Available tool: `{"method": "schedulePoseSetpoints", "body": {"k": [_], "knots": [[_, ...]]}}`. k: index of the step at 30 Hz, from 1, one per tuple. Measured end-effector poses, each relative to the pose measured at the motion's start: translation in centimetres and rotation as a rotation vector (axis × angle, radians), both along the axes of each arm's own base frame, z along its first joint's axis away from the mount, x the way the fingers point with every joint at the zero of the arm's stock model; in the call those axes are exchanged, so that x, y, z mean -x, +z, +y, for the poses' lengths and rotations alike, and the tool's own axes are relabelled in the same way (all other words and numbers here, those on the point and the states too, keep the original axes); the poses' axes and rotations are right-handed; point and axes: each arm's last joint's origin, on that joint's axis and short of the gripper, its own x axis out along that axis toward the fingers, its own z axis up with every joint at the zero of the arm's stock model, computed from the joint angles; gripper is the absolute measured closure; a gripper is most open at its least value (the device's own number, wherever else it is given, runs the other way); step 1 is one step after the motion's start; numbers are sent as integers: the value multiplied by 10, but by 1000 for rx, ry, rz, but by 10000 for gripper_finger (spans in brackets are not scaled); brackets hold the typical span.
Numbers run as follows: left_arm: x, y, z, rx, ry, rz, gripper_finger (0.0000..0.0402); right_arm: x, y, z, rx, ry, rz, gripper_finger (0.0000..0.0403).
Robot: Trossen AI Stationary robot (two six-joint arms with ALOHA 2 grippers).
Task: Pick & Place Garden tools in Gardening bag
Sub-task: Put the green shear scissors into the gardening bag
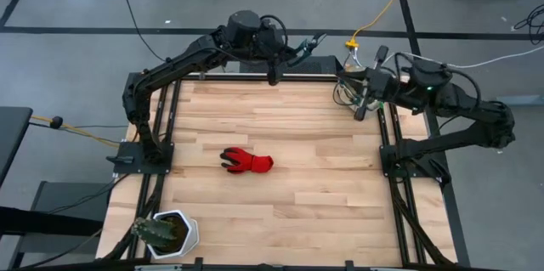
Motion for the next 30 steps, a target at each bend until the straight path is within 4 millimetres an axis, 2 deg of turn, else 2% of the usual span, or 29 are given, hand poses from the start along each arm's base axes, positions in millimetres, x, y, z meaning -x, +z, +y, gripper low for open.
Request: {"method": "schedulePoseSetpoints", "body": {"k": [7,19,24,30], "knots": [[1,-3,-1,79,-3,10,347,-18,-12,-4,177,-55,166,403],[10,-10,15,256,102,22,347,-40,-24,-10,484,-166,394,403],[8,-21,26,343,179,33,347,-46,-28,-12,595,-203,489,400],[-3,-40,34,432,221,63,347,-55,-34,-14,661,-231,575,371]]}}
